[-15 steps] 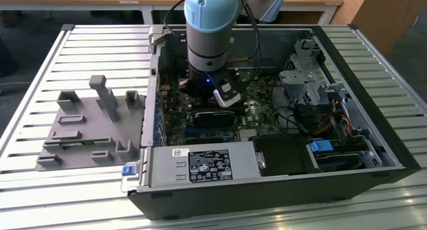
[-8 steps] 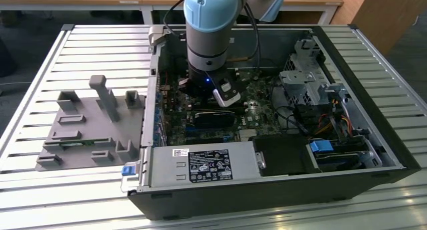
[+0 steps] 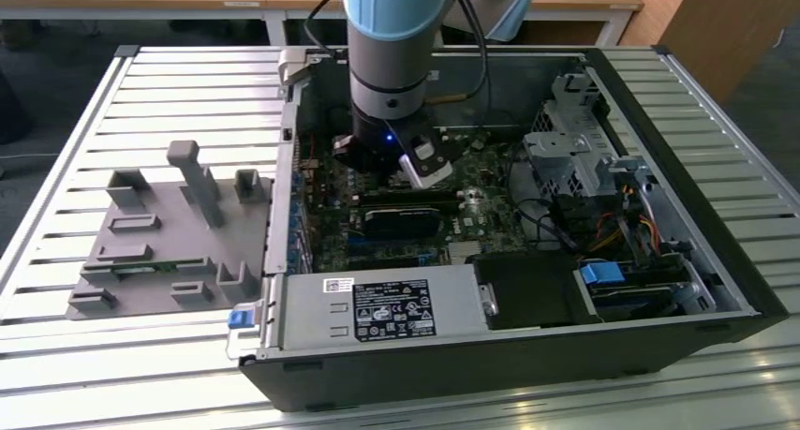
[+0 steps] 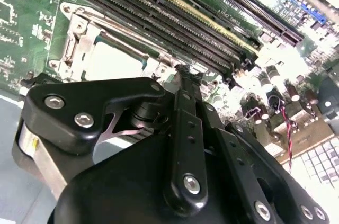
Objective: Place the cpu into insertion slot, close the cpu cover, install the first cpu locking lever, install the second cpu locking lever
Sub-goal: 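Install the second cpu locking lever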
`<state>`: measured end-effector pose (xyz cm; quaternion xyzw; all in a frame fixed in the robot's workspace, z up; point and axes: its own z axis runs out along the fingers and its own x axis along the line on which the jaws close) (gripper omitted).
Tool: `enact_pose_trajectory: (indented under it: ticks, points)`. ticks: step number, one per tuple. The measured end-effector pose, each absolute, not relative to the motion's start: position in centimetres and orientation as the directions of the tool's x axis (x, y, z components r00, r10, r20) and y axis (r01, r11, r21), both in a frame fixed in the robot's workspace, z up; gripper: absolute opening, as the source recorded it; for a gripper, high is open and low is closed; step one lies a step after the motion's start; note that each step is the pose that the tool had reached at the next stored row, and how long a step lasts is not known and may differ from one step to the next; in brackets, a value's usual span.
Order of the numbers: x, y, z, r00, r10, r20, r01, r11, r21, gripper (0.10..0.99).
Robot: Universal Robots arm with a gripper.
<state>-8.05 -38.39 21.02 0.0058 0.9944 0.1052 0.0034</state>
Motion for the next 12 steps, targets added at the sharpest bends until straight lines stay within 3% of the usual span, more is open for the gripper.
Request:
enact_pose_trajectory:
  ticks: [12]
  points:
    - [-8.06,-38.39,22.14,-1.0,0.012,-0.006,0.011,0.976,0.216,0.106]
